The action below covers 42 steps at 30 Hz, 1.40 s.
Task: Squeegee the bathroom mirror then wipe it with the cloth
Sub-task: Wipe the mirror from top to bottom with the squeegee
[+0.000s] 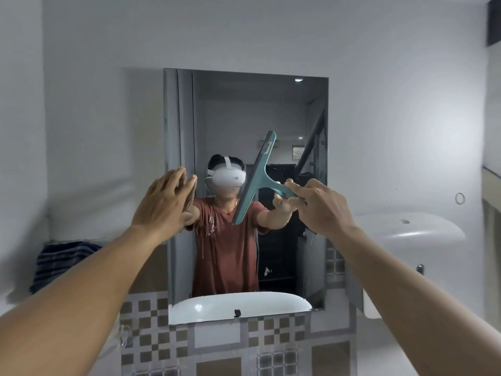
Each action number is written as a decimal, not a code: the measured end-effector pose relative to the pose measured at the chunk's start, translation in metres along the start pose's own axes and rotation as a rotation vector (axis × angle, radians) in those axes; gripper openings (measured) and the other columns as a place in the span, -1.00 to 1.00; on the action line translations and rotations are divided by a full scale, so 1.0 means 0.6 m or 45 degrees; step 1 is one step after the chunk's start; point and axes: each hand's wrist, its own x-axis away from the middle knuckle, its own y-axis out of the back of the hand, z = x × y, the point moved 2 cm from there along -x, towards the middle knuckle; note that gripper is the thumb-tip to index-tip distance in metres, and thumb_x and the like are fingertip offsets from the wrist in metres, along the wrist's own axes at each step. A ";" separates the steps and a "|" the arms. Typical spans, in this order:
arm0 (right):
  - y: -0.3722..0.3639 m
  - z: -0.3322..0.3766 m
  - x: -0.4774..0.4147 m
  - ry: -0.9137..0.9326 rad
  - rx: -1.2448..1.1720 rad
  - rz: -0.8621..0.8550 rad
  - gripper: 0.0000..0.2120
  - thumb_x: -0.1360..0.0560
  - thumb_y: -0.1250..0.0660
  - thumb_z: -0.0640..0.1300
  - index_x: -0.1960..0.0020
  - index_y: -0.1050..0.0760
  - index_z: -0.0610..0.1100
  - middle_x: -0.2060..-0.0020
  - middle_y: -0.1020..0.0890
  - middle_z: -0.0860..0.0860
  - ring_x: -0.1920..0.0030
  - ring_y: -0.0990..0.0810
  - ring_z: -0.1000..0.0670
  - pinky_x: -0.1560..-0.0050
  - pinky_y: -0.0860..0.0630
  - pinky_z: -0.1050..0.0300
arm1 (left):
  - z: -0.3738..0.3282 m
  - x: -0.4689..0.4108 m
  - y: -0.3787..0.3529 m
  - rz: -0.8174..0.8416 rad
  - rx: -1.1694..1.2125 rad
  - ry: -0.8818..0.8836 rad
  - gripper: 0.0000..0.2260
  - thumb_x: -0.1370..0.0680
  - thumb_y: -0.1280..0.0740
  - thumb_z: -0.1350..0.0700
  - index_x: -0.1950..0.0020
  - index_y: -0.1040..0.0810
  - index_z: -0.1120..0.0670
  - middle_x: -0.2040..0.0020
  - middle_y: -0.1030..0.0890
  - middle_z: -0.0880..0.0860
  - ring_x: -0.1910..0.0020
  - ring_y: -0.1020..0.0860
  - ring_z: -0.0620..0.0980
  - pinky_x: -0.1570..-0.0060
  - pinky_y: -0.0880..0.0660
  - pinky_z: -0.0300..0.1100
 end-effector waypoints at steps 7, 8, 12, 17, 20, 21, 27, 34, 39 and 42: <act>-0.008 -0.026 0.017 -0.112 0.000 0.024 -0.61 -0.66 -0.14 0.05 -0.47 -0.40 0.18 0.03 -0.51 0.06 0.14 -0.56 -0.05 0.19 -0.47 0.07 | -0.003 -0.001 0.000 0.008 -0.007 0.020 -0.14 -0.37 -0.56 -0.07 -0.56 -0.23 0.07 -0.52 -0.24 0.19 -0.47 -0.20 0.23 -0.41 -0.33 0.20; -0.010 -0.027 0.021 -0.132 -0.002 0.019 -0.61 -0.66 -0.14 0.04 -0.48 -0.39 0.18 0.04 -0.50 0.06 0.15 -0.55 -0.05 0.20 -0.45 0.07 | -0.004 0.000 0.000 0.008 -0.005 0.020 -0.13 -0.37 -0.56 -0.07 -0.57 -0.22 0.07 -0.52 -0.24 0.20 -0.47 -0.20 0.24 -0.40 -0.34 0.21; -0.017 -0.034 0.047 -0.244 -0.031 0.008 -0.60 -0.67 -0.14 0.04 -0.49 -0.36 0.17 0.09 -0.45 0.06 0.13 -0.55 -0.08 0.18 -0.38 0.08 | -0.004 -0.002 -0.001 0.021 -0.014 0.011 -0.10 -0.35 -0.56 -0.03 -0.59 -0.19 0.04 -0.52 -0.23 0.23 -0.47 -0.23 0.27 -0.38 -0.34 0.23; -0.031 -0.033 0.089 -0.403 -0.126 0.003 -0.61 -0.67 -0.14 0.06 -0.49 -0.36 0.16 0.00 -0.56 -0.02 0.03 -0.58 -0.16 0.13 -0.40 0.04 | -0.002 -0.003 -0.004 0.026 -0.020 0.013 -0.12 -0.32 -0.56 0.03 -0.57 -0.25 0.06 -0.51 -0.22 0.25 -0.44 -0.25 0.30 -0.37 -0.34 0.26; -0.038 -0.019 0.107 -0.460 -0.164 -0.020 -0.62 -0.67 -0.16 0.05 -0.48 -0.39 0.13 -0.01 -0.58 -0.06 0.00 -0.57 -0.17 0.10 -0.45 0.02 | -0.003 -0.002 -0.004 0.019 -0.024 0.017 -0.14 -0.35 -0.56 0.01 -0.58 -0.25 0.05 -0.52 -0.21 0.24 -0.44 -0.22 0.29 -0.37 -0.32 0.26; -0.040 -0.013 0.113 -0.480 -0.181 -0.021 -0.62 -0.67 -0.16 0.04 -0.48 -0.39 0.12 -0.02 -0.59 -0.07 -0.02 -0.57 -0.17 0.07 -0.47 0.00 | -0.003 -0.002 -0.004 0.018 -0.022 0.017 -0.14 -0.35 -0.57 0.00 -0.58 -0.25 0.05 -0.52 -0.21 0.24 -0.44 -0.22 0.29 -0.37 -0.31 0.27; -0.054 0.016 0.143 -0.651 -0.326 -0.022 -0.59 -0.66 -0.15 0.05 -0.50 -0.38 0.09 -0.14 -0.61 -0.07 -0.12 -0.57 -0.15 -0.08 -0.46 -0.05 | -0.002 -0.004 -0.004 0.016 0.011 0.012 -0.12 -0.34 -0.60 -0.02 -0.57 -0.26 0.06 -0.52 -0.21 0.25 -0.44 -0.22 0.30 -0.35 -0.33 0.30; -0.073 0.057 0.170 -0.733 -0.403 -0.033 -0.69 -0.67 -0.15 0.01 -0.38 -0.45 0.04 0.01 -0.66 -0.08 0.01 -0.61 -0.14 0.10 -0.48 0.01 | 0.001 -0.005 0.016 0.017 0.045 -0.027 -0.18 -0.32 -0.61 -0.04 -0.49 -0.34 0.08 -0.39 -0.32 0.22 -0.33 -0.34 0.34 -0.26 -0.39 0.30; -0.105 0.091 0.180 -0.834 -0.575 -0.101 -0.79 -0.66 -0.17 0.03 -0.21 -0.50 0.02 0.16 -0.64 0.00 0.12 -0.63 -0.11 0.12 -0.54 0.02 | 0.010 -0.018 0.049 -0.004 0.009 -0.078 -0.36 -0.34 -0.59 -0.02 -0.34 -0.44 0.08 -0.23 -0.42 0.17 -0.18 -0.43 0.29 -0.10 -0.50 0.25; -0.122 0.118 0.190 -0.913 -0.712 -0.158 -0.74 -0.66 -0.20 0.00 -0.26 -0.51 -0.06 0.20 -0.59 0.02 0.14 -0.57 -0.06 0.10 -0.48 0.04 | 0.014 -0.029 0.058 -0.005 -0.039 -0.100 -0.23 -0.35 -0.58 -0.01 -0.48 -0.33 0.08 -0.34 -0.35 0.22 -0.27 -0.37 0.30 -0.24 -0.44 0.24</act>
